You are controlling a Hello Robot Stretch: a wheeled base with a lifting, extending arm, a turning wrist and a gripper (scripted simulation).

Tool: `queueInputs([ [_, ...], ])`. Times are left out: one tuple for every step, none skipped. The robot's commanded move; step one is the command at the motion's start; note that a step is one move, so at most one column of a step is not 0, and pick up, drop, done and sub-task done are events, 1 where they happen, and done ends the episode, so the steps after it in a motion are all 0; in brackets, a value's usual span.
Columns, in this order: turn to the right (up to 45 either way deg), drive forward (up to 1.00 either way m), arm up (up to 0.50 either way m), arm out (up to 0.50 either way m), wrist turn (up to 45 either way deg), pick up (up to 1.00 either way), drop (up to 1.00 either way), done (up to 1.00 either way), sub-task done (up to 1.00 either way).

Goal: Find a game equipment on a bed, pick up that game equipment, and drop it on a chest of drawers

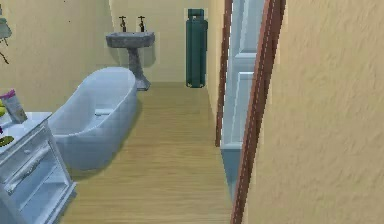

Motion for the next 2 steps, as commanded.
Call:
queueInputs([
  [0.0, 1.00, 0.00, 0.00, 0.0, 0.00, 0.00, 0.00, 0.00],
  [12.0, 0.00, 0.00, 0.00, 0.0, 0.00, 0.00, 0.00, 0.00],
])
